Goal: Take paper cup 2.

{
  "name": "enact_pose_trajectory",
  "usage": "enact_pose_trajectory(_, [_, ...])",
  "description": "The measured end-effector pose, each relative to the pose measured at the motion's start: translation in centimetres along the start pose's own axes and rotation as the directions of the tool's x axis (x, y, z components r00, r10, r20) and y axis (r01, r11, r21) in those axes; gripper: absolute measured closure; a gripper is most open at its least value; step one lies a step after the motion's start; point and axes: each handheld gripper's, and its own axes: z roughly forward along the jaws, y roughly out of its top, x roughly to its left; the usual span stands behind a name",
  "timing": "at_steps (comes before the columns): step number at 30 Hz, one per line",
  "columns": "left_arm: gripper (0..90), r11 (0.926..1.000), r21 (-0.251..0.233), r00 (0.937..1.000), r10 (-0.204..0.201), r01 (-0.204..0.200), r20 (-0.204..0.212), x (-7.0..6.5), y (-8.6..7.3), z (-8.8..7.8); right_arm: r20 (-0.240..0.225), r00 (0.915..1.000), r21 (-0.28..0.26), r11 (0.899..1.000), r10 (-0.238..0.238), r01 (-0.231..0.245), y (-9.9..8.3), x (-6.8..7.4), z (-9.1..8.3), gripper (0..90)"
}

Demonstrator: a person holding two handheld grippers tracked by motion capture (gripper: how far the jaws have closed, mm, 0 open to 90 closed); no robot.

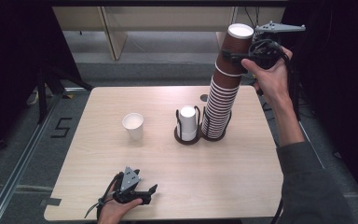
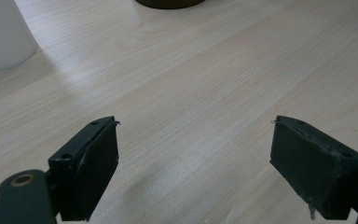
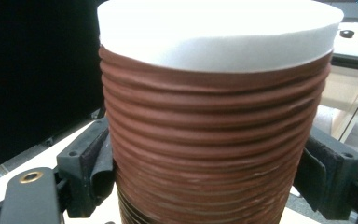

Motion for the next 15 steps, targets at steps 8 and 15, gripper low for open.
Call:
enact_pose_trajectory(8, [14.7,1.0000,0.001,1.0000,0.003,-0.003,-0.002,0.0,0.0,0.0,-0.015,0.9998,-0.081,0.997,0.014,-0.015,1.6,0.0,-1.3,17.4])
enact_pose_trajectory(15, [14.7,1.0000,0.001,1.0000,0.004,-0.004,0.003,-0.1,0.0,0.1,-0.020,0.9994,-0.147,0.989,0.028,-0.030,2.6,0.2,-3.0,17.5])
